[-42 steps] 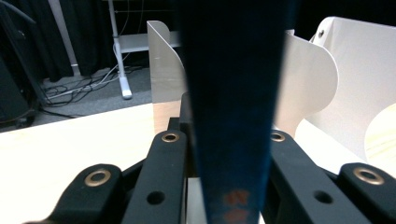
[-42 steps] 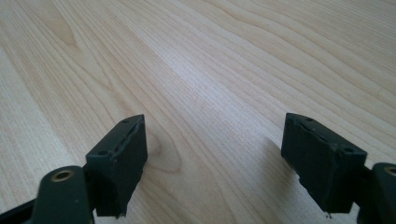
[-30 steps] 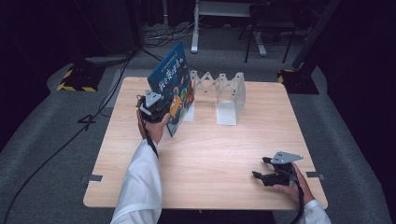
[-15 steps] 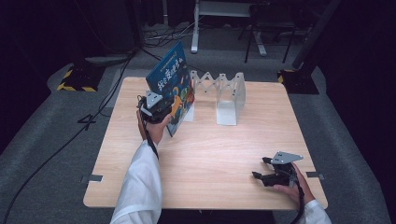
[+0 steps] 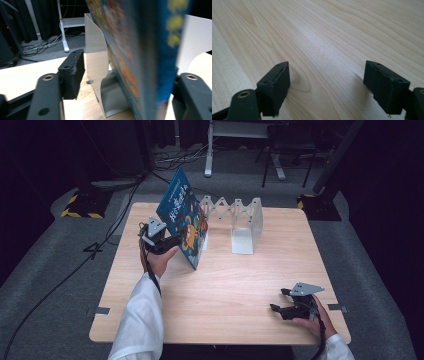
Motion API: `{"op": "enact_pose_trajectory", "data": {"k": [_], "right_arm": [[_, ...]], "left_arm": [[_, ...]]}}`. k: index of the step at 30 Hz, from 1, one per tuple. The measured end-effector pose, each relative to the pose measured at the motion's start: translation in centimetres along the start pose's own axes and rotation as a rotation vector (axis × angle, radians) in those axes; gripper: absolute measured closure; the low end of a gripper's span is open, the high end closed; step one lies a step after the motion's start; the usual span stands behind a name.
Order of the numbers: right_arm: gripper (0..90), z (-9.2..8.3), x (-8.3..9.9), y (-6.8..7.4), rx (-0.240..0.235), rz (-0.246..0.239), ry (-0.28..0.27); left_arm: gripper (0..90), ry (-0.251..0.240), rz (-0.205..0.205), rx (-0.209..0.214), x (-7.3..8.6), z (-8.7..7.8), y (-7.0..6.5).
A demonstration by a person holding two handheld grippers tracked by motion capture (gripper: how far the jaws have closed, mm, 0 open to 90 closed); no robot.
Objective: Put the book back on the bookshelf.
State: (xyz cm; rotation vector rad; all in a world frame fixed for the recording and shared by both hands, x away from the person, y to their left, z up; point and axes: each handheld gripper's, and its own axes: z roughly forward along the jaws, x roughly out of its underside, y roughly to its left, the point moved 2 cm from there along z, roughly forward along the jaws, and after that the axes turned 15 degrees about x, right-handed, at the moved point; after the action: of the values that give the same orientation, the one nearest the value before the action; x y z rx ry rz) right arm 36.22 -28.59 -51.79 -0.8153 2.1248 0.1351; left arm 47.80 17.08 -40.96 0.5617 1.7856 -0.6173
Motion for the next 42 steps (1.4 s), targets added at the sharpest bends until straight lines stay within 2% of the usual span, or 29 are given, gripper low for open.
{"op": "enact_pose_trajectory", "data": {"k": [1, 7, 15, 23, 32, 42], "right_arm": [[21.6, 0.0, 0.0, 0.0, 0.001, 0.0, 0.0], [21.6, 0.0, 0.0, 0.0, 0.002, 0.0, -0.001], [21.6, 0.0, 0.0, 0.0, 0.002, 0.0, -0.001], [21.6, 0.0, 0.0, 0.0, 0.002, 0.0, 0.0], [21.3, 0.0, 0.0, 0.0, -0.002, 0.001, 0.003], [21.2, 0.0, -0.1, 0.0, -0.001, 0.001, 0.004]], "left_arm": [[33.2, 0.005, -0.006, 0.004, 0.0, -0.1, -0.1], [28.8, 0.029, 0.022, 0.024, 0.1, -0.6, -0.6], [28.1, 0.04, 0.058, 0.045, 0.0, -1.4, -1.3], [26.1, 0.066, 0.074, 0.07, 0.4, -2.5, -1.5], [23.6, 0.124, 0.116, 0.105, 0.9, -4.0, -2.2], [22.7, 0.182, 0.156, 0.121, 1.4, -5.0, -2.9]]}}
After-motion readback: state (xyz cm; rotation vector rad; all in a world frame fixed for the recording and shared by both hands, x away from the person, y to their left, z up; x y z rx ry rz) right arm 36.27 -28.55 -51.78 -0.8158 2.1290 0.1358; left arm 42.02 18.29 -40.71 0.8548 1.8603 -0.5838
